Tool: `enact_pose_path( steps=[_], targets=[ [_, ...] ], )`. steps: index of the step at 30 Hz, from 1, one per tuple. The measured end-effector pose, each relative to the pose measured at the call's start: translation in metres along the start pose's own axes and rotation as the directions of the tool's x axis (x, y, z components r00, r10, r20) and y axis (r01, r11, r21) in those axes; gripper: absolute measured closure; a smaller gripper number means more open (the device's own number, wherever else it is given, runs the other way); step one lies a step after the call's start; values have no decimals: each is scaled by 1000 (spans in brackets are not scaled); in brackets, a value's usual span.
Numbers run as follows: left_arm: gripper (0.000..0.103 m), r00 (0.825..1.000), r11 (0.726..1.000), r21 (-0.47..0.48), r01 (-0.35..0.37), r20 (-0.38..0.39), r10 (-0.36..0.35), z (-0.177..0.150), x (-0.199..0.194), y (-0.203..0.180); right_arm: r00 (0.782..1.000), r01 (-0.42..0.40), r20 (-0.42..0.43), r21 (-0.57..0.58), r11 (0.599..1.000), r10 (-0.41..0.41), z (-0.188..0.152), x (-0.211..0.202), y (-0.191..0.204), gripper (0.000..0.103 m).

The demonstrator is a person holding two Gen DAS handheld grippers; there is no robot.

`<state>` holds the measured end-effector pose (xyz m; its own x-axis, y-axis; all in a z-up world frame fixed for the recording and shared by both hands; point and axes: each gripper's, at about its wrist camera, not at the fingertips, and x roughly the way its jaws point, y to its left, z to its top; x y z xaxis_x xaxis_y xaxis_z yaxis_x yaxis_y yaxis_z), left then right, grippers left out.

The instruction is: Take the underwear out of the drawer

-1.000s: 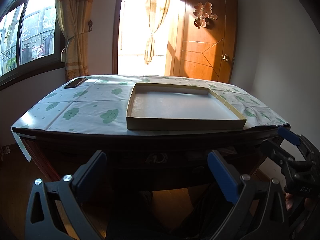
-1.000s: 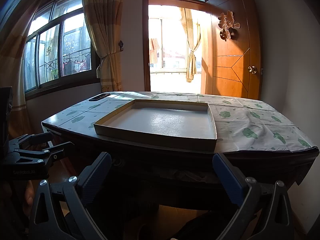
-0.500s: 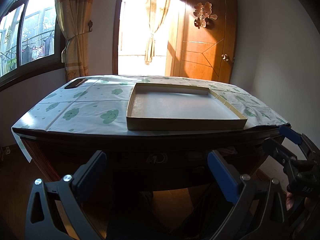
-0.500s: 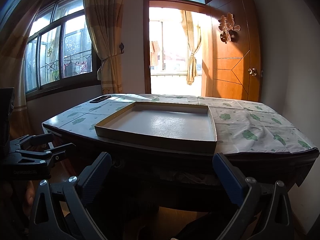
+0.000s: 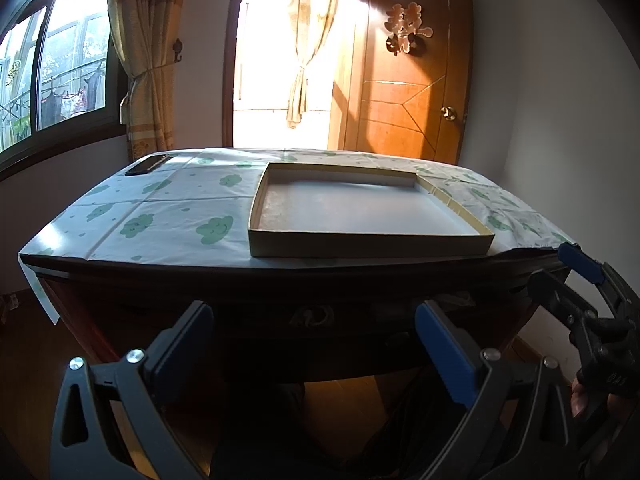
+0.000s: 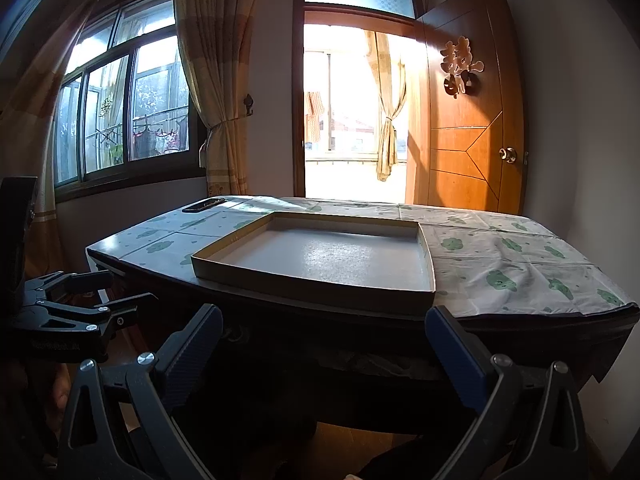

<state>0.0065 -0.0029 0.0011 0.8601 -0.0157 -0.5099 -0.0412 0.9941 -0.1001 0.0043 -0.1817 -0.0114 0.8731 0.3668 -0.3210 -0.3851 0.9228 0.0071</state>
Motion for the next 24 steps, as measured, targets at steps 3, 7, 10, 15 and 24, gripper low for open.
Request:
enact_pose_path(
  steps=[3, 7, 10, 15, 24],
  targets=[
    [0, 1000, 1000, 2, -2, 1, 2, -3, 4, 1, 1000, -12, 10, 2, 1000, 12, -2, 2, -1, 0],
    [0, 1000, 1000, 11, -14, -2, 14, -7, 10, 0, 1000, -15, 9, -26, 1000, 15, -9, 9, -2, 0],
    [0, 1000, 1000, 11, -12, -10, 12, -12, 15, 0, 1000, -22, 20, -32, 999, 22, -14, 14, -6, 0],
    [0, 1000, 1000, 17, -7, -14, 7, -15, 19, 0, 995, -21, 91, -61, 998, 27, -25, 19, -15, 0],
    [0, 1000, 1000, 4, 10, -14, -10, -19, 19, 1, 954, 56, 301, -191, 980, 4, -50, 44, -30, 0]
  ],
)
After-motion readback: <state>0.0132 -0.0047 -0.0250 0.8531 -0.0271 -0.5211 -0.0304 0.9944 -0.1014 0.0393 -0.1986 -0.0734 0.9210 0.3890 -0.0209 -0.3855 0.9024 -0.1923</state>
